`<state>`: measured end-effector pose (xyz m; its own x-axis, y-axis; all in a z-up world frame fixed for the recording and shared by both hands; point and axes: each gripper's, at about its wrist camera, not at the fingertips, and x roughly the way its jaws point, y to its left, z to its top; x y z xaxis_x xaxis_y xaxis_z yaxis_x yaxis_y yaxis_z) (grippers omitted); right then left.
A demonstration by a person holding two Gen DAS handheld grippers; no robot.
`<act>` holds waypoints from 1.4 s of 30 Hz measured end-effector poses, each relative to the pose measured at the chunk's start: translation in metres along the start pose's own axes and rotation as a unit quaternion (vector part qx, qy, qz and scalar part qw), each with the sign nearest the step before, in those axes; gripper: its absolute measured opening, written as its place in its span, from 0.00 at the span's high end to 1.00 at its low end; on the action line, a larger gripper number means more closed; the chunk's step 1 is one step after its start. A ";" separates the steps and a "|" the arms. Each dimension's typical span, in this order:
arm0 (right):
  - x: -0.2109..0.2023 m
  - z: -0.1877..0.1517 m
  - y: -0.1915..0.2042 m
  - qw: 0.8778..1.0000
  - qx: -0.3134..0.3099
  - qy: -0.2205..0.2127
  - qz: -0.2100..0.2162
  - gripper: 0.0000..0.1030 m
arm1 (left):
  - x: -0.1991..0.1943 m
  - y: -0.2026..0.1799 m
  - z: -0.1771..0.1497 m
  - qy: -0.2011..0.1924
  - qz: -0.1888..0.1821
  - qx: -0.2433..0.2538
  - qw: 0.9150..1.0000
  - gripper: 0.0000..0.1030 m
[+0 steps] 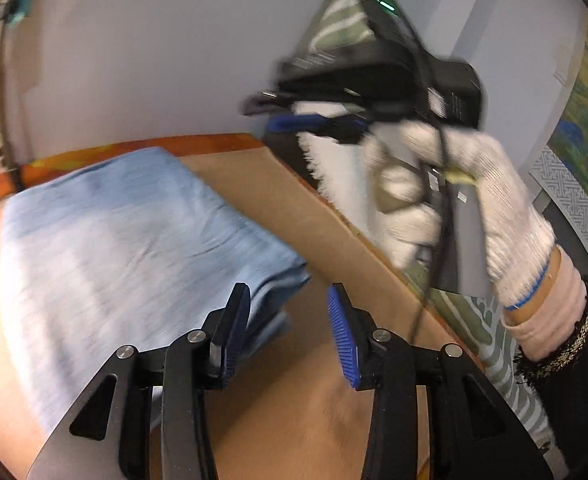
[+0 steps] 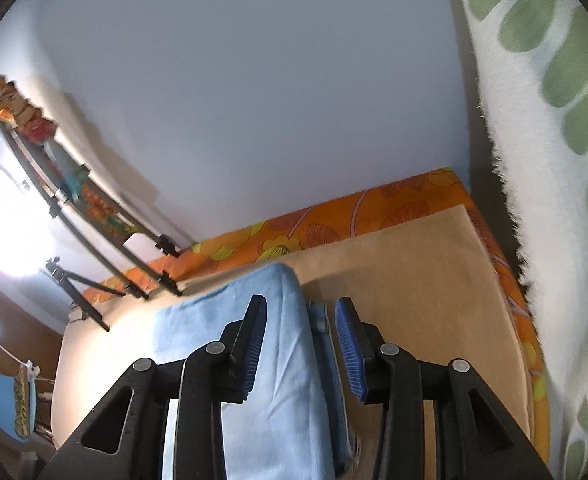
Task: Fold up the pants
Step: 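Open both tools and lift them off the folded jeans, then close both tools on the edge of the folded jeans bundle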
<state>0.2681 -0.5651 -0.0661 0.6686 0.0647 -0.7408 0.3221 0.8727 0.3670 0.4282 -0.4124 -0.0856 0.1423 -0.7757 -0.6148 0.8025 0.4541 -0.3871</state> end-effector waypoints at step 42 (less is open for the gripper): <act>0.011 -0.116 0.019 0.995 0.058 0.071 0.029 0.69 | -0.090 0.139 -0.051 -0.018 0.135 -0.120 0.983 0.59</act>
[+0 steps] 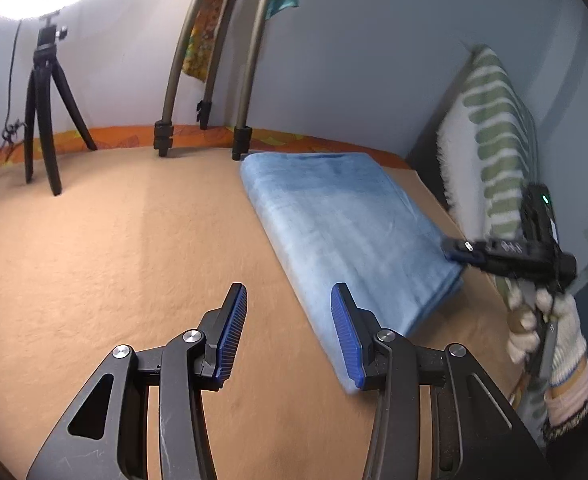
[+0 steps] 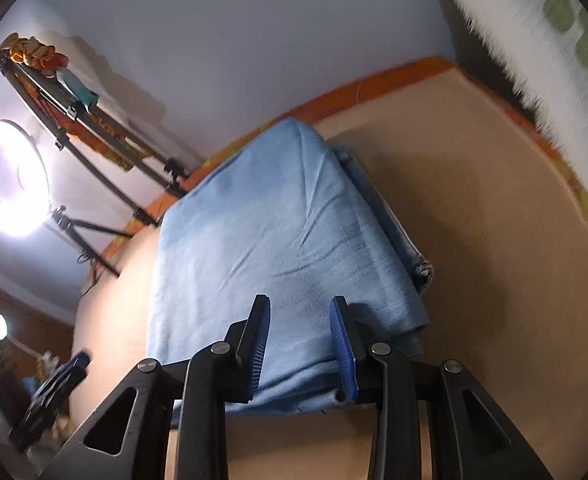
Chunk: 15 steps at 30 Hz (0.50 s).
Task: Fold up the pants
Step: 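Close both tools on the edge of the folded jeans bundle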
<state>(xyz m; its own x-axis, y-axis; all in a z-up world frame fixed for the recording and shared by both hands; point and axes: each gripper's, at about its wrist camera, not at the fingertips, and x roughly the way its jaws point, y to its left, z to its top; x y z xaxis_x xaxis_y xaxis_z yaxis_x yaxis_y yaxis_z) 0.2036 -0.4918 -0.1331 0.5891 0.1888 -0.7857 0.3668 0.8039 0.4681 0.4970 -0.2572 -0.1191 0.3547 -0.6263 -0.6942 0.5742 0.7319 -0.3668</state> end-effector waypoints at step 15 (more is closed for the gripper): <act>0.003 0.065 0.013 0.992 -0.114 -0.008 -0.051 0.24 | 0.080 0.013 0.027 0.046 -0.020 -0.088 0.995 0.41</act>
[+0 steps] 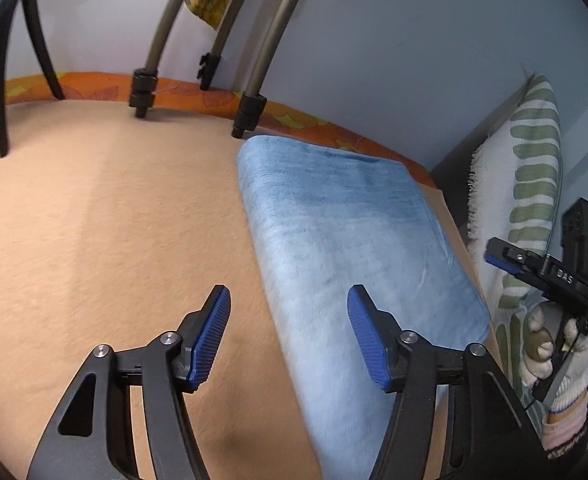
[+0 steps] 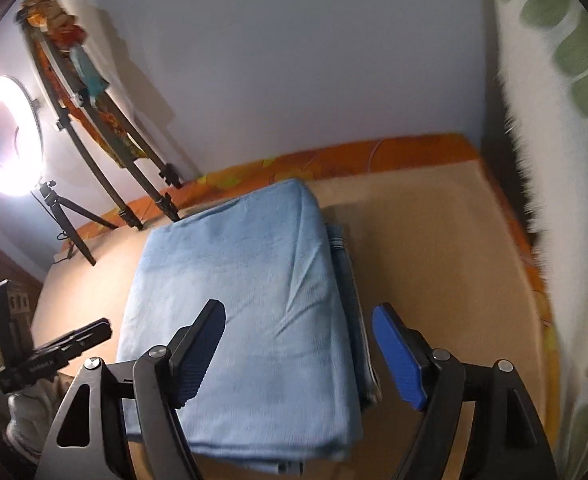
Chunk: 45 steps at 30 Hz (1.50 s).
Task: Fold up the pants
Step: 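Close both tools on the edge of the folded jeans bundle, then lift the gripped edge with both tools and fold it over the bundle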
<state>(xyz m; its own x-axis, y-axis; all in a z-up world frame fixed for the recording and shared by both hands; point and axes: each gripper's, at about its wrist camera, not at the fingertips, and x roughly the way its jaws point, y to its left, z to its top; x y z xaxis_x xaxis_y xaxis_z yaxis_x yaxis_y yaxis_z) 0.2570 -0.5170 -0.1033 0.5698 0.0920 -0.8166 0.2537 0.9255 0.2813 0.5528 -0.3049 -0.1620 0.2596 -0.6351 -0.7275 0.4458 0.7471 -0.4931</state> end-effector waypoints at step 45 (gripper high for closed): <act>0.047 -0.014 -0.002 0.990 -0.063 -0.023 0.122 0.77 | 0.034 -0.028 0.020 -0.067 -0.016 0.040 0.997 0.86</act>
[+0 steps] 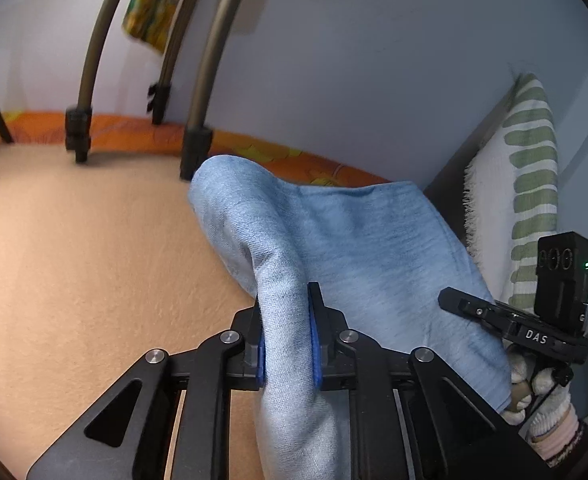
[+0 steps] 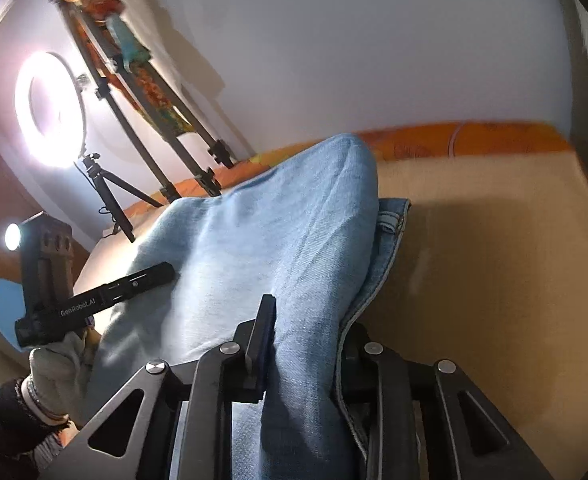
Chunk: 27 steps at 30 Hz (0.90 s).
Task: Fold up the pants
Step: 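Lift the gripped edge with both tools and fold it over the bundle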
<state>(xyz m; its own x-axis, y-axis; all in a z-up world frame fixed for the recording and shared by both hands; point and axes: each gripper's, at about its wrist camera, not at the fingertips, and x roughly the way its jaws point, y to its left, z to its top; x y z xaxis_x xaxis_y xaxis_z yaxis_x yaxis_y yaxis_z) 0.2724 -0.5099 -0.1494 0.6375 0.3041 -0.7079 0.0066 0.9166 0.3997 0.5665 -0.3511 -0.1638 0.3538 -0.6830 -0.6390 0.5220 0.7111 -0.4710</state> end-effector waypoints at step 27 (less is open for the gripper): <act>-0.114 0.023 0.040 0.991 -0.032 -0.110 -0.065 0.86 | -0.040 -0.096 0.045 -0.076 -0.025 0.120 0.990 0.89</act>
<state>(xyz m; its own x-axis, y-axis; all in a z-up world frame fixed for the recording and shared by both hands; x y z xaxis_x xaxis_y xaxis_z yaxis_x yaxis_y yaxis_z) 0.2181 -0.5137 -0.0391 0.7868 0.1247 -0.6045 0.0561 0.9609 0.2712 0.5368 -0.3996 -0.0653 0.4264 -0.7463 -0.5110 0.7043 0.6285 -0.3302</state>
